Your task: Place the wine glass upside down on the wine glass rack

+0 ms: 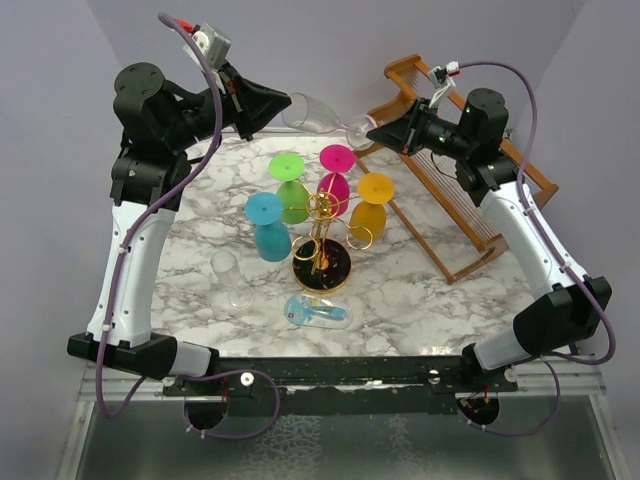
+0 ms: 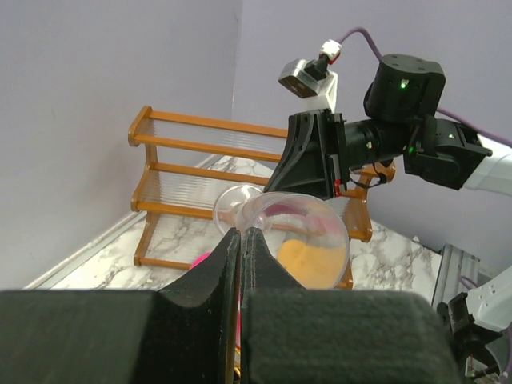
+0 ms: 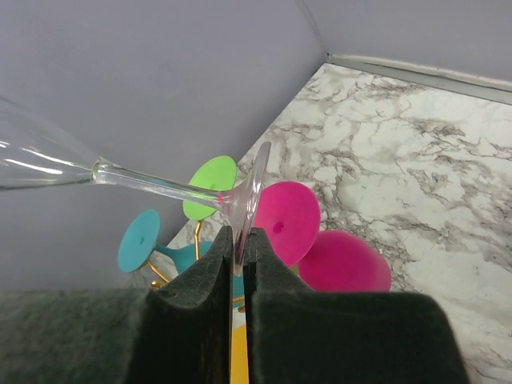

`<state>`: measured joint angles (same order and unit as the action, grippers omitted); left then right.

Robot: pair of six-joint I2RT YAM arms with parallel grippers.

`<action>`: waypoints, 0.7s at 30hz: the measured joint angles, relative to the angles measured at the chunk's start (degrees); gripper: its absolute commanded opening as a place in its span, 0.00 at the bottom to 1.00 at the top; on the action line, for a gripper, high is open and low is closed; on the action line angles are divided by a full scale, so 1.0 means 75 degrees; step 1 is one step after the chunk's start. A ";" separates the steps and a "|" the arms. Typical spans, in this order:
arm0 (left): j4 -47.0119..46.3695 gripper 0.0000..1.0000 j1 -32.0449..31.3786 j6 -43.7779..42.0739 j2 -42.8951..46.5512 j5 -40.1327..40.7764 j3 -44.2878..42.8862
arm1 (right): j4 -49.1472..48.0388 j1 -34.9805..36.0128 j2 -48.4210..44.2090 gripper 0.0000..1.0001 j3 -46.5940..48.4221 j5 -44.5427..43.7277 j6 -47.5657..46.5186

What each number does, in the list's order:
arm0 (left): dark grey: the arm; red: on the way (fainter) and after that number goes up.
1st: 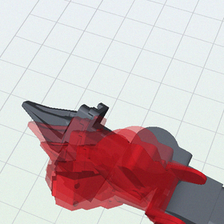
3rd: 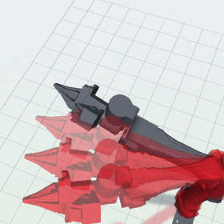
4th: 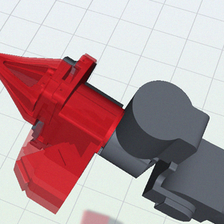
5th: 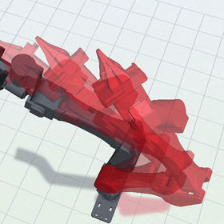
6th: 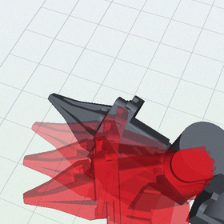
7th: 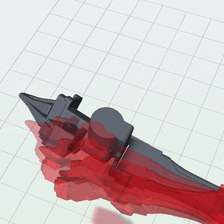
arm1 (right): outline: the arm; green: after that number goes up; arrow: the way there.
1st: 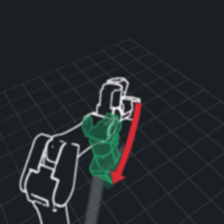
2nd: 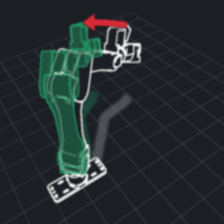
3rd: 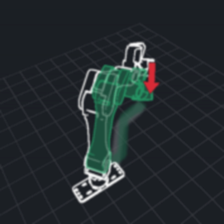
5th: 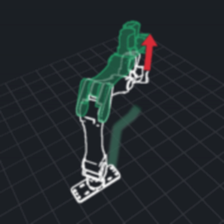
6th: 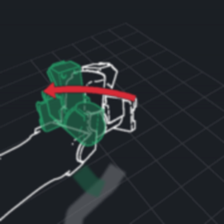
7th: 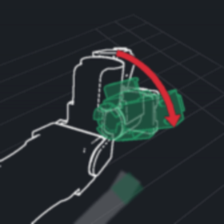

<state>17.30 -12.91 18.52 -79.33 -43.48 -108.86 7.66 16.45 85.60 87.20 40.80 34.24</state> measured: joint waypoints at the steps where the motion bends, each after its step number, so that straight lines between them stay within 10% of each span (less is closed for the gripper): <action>1: 0.0012 0.09 -0.0003 -0.0061 0.0038 -0.0003 0.0076 | 0.0003 -0.0061 0.0000 0.01 0.0006 0.0000 -0.0009; 21: 0.0965 0.88 -0.0023 -0.0915 0.0487 0.0061 0.0105 | 0.0265 -0.1160 -0.0962 0.01 0.0006 -0.0236 -0.1230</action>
<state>24.53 -13.08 11.66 -75.68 -43.03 -108.07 9.65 7.75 78.39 87.24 39.03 25.02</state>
